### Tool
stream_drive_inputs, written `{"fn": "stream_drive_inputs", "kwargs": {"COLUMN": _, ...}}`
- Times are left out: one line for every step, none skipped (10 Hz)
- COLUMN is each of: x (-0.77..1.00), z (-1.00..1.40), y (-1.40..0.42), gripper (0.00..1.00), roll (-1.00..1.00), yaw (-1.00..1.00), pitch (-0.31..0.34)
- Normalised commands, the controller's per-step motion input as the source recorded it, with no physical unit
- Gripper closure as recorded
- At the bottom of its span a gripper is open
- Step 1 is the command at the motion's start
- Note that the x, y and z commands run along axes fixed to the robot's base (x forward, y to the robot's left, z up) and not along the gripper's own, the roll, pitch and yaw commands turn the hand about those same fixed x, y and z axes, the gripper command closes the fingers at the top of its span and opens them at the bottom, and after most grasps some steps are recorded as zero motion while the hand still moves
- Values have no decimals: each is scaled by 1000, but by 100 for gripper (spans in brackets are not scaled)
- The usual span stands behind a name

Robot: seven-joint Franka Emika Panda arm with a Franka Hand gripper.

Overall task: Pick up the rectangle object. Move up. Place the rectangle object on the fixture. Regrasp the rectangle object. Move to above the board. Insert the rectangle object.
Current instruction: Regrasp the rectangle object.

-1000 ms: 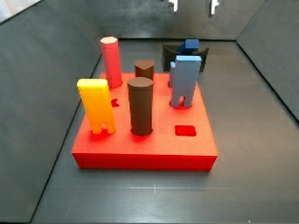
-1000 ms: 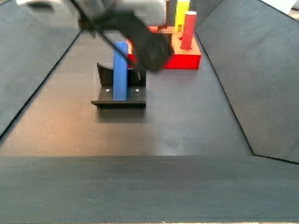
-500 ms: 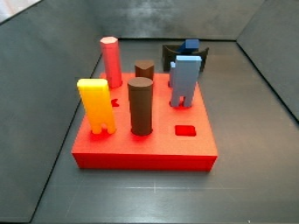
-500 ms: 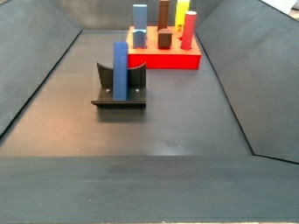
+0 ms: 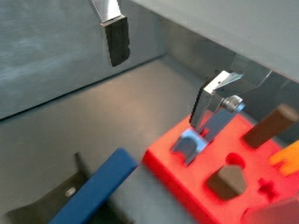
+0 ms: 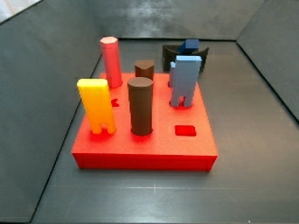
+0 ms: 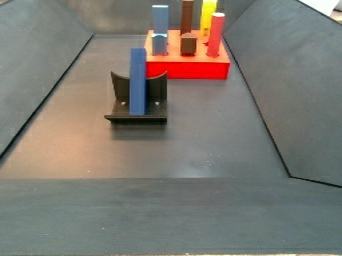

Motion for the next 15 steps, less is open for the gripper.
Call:
{"fn": "stream_drive_inputs", "kwargs": {"x": -5, "z": 12, "y": -23, "gripper": 0, "roll": 1000, "yaw": 28, "pitch": -2}}
{"fn": "stream_drive_inputs", "kwargs": {"x": 2, "z": 8, "y": -21, "gripper": 0, "roll": 1000, "yaw": 30, "pitch": -5}}
{"fn": "stream_drive_inputs", "kwargs": {"x": 5, "z": 4, "y": -19, "gripper": 0, "roll": 1000, "yaw": 30, "pitch": -5}}
{"fn": "stream_drive_inputs", "kwargs": {"x": 3, "z": 3, "y": -20, "gripper": 0, "roll": 1000, "yaw": 33, "pitch": -1}}
{"fn": "stream_drive_inputs", "kwargs": {"x": 5, "z": 4, "y": -19, "gripper": 0, "roll": 1000, "yaw": 34, "pitch": 3}}
{"fn": "stream_drive_inputs", "kwargs": {"x": 16, "z": 8, "y": -21, "gripper": 0, "roll": 1000, "yaw": 36, "pitch": 13}}
{"fn": "stream_drive_inputs", "kwargs": {"x": 25, "z": 3, "y": -24, "gripper": 0, "roll": 1000, "yaw": 37, "pitch": 17}}
{"fn": "stream_drive_inputs", "kwargs": {"x": 42, "z": -10, "y": -23, "gripper": 0, "roll": 1000, "yaw": 40, "pitch": 27}}
{"fn": "stream_drive_inputs", "kwargs": {"x": 51, "z": -6, "y": -27, "gripper": 0, "roll": 1000, "yaw": 43, "pitch": 38}}
{"fn": "stream_drive_inputs", "kwargs": {"x": 67, "z": -7, "y": -33, "gripper": 0, "roll": 1000, "yaw": 49, "pitch": 55}}
{"fn": "stream_drive_inputs", "kwargs": {"x": 75, "z": -4, "y": -34, "gripper": 0, "roll": 1000, "yaw": 54, "pitch": 66}}
{"fn": "stream_drive_inputs", "kwargs": {"x": 91, "z": -4, "y": -39, "gripper": 0, "roll": 1000, "yaw": 64, "pitch": 91}}
{"fn": "stream_drive_inputs", "kwargs": {"x": 101, "z": -9, "y": -44, "gripper": 0, "roll": 1000, "yaw": 76, "pitch": 113}}
{"fn": "stream_drive_inputs", "kwargs": {"x": 108, "z": -12, "y": -47, "gripper": 0, "roll": 1000, "yaw": 99, "pitch": 147}}
{"fn": "stream_drive_inputs", "kwargs": {"x": 108, "z": -11, "y": -49, "gripper": 0, "roll": 1000, "yaw": 115, "pitch": 161}}
